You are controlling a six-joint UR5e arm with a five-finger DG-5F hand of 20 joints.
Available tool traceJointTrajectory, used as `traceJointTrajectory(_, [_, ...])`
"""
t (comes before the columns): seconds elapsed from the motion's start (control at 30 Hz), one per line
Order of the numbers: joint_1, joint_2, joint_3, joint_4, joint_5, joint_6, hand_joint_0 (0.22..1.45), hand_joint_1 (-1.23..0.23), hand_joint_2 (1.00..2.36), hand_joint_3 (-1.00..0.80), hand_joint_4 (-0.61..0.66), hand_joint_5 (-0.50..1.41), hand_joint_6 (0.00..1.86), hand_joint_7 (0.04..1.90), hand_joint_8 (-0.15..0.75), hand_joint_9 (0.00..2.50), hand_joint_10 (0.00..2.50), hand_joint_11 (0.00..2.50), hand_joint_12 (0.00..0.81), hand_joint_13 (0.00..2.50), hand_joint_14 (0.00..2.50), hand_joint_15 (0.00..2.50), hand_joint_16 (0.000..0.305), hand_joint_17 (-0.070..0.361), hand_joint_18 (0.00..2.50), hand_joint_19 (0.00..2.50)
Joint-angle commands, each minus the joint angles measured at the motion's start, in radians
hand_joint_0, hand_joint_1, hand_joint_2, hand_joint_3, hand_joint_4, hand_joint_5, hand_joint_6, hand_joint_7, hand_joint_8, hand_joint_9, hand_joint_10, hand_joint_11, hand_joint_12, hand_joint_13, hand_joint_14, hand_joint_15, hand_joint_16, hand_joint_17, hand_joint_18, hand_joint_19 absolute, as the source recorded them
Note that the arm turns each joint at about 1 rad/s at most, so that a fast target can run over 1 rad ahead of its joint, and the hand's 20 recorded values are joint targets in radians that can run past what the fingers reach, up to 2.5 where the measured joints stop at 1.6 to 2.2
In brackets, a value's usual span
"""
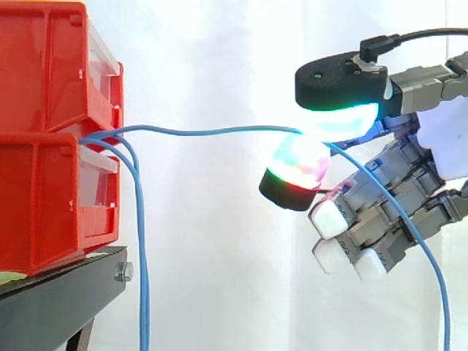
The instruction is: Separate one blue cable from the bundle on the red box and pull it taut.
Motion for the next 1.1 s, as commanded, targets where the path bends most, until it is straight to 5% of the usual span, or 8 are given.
traceJointTrajectory(0.0, [0.0,0.0,0.0,0.001,0.0,0.0,0.67,-0.95,1.09,0.05,-0.32,-0.06,0.94,1.01,0.228,0.96,0.01,0.34,0.366,0.76,0.02,0.45,0.051,0.115,0.53,0.54])
traceJointTrajectory(0.47, [0.0,0.0,0.0,-0.001,0.0,0.0,0.66,-0.94,1.06,0.03,-0.29,-0.06,0.94,0.96,0.221,0.95,0.01,0.36,0.362,0.73,0.02,0.44,0.052,0.117,0.46,0.5])
traceJointTrajectory(0.53, [0.0,0.0,-0.002,0.001,0.0,0.0,0.62,-0.92,1.16,-0.01,-0.26,-0.06,0.94,0.94,0.22,0.95,0.01,0.35,0.37,0.72,0.02,0.44,0.054,0.122,0.45,0.5])
traceJointTrajectory(0.73, [0.0,0.0,-0.002,0.001,0.0,0.0,0.63,-0.92,1.1,0.0,-0.26,-0.06,0.94,0.93,0.203,0.81,0.01,0.31,0.354,0.69,0.02,0.45,0.054,0.121,0.43,0.46])
traceJointTrajectory(0.87, [0.0,0.0,-0.002,-0.001,0.0,0.0,0.63,-0.92,1.06,0.01,-0.26,-0.06,0.94,0.91,0.22,0.65,0.01,0.24,0.404,0.65,0.01,0.37,0.075,0.169,0.55,0.36])
traceJointTrajectory(1.07, [0.0,0.0,-0.002,0.001,0.0,0.0,0.64,-0.91,1.0,-0.02,-0.26,-0.07,0.95,0.84,0.233,0.62,0.01,0.24,0.391,0.57,0.01,0.36,0.066,0.149,0.47,0.38])
